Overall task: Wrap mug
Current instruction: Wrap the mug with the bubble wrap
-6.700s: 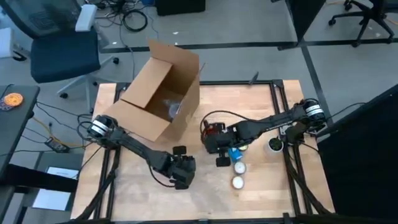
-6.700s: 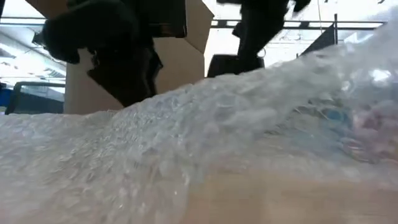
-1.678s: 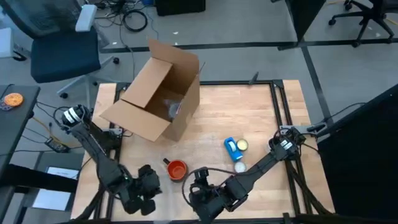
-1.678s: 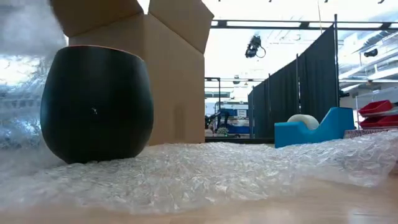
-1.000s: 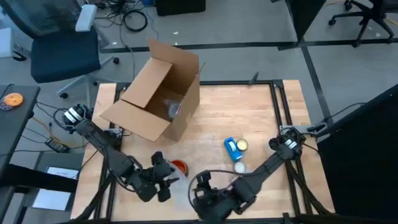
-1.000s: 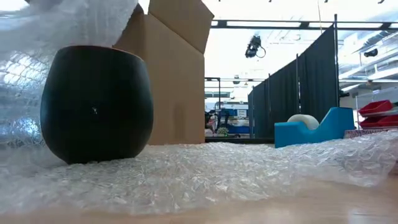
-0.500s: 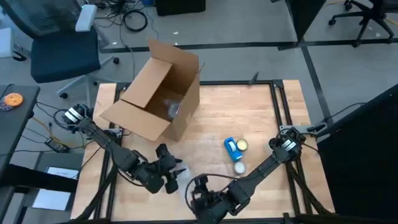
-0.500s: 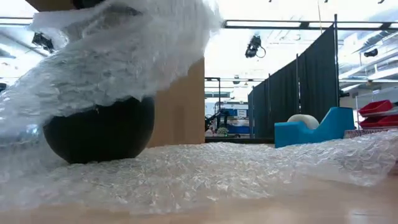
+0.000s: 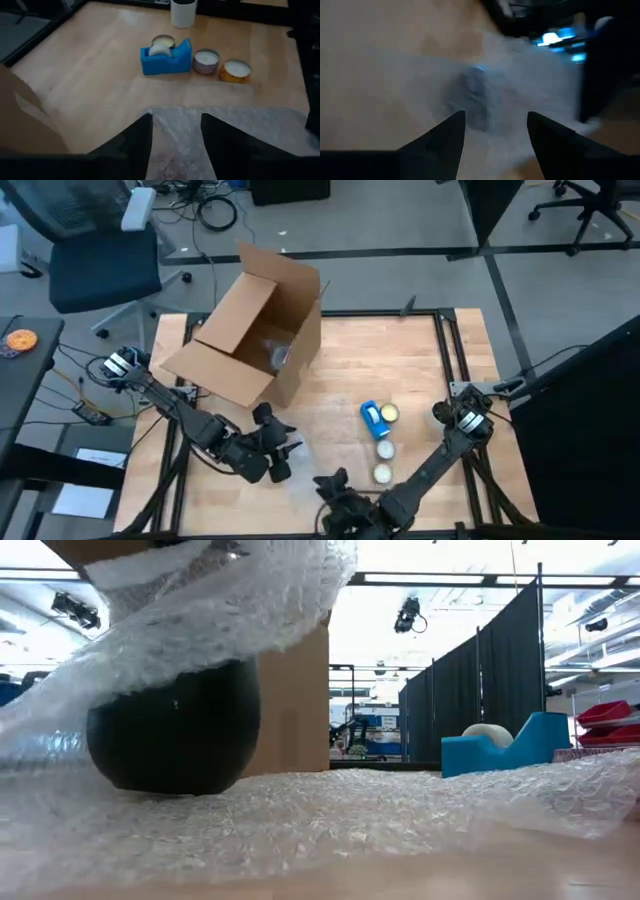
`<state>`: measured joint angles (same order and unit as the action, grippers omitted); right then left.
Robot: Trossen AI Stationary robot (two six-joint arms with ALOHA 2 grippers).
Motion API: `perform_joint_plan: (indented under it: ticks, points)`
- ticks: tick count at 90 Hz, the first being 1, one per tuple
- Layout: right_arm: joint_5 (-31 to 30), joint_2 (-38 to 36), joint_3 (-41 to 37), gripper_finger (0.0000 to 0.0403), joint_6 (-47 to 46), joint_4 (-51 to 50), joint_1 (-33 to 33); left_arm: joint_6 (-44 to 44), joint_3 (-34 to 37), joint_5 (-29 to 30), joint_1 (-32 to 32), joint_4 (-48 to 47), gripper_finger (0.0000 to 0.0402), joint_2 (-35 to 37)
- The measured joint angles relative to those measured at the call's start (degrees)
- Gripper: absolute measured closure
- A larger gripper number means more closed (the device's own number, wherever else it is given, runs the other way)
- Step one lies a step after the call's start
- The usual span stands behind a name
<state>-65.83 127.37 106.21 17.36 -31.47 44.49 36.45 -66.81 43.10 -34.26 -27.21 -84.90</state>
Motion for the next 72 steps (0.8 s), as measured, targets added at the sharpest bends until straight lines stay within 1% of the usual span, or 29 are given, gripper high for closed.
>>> perform_joint_plan:
  ticks: [5,20,27,36,47,52,57,65,69,72]
  points:
    - [-1.46,0.00,-1.47,0.0213,0.63,1.77,0.20,-0.04,0.00,-0.01,0.42,0.10,0.0249,0.00]
    - [-2.56,0.02,-3.93,0.0213,1.36,6.60,-0.46,0.01,0.00,-0.21,1.18,0.47,0.0249,0.00]
    - [-5.98,0.04,-4.24,0.0213,2.17,8.50,-1.24,0.04,0.00,-0.29,1.24,0.54,0.0249,0.00]
    - [-11.89,0.02,-4.25,0.0214,5.52,14.21,-2.55,-0.47,0.00,-1.90,1.24,0.67,0.0249,0.00]
    - [-12.61,0.02,-4.25,0.0222,9.68,19.84,-4.27,-2.40,0.00,-2.67,1.06,0.92,0.0249,0.00]
    - [-12.41,0.02,-4.25,0.0238,9.95,21.17,-4.75,-3.48,-0.04,-3.90,0.63,0.50,0.0249,0.11]
    - [-12.37,0.02,-4.25,0.0264,10.13,21.75,-5.03,-4.59,-0.45,-6.14,-0.05,-1.39,0.0249,0.21]
    - [-11.94,0.02,-4.25,0.0324,10.13,22.12,-4.82,-5.01,-2.88,-9.25,-1.46,-6.75,0.0249,0.22]
    - [-11.39,0.02,-4.25,0.0361,10.14,22.11,-4.55,-4.96,-4.72,-9.88,-2.46,-10.42,0.0249,0.22]
    - [-10.73,0.02,-4.25,0.0381,10.14,22.13,-4.38,-4.92,-6.16,-10.09,-3.19,-13.20,0.0249,0.26]
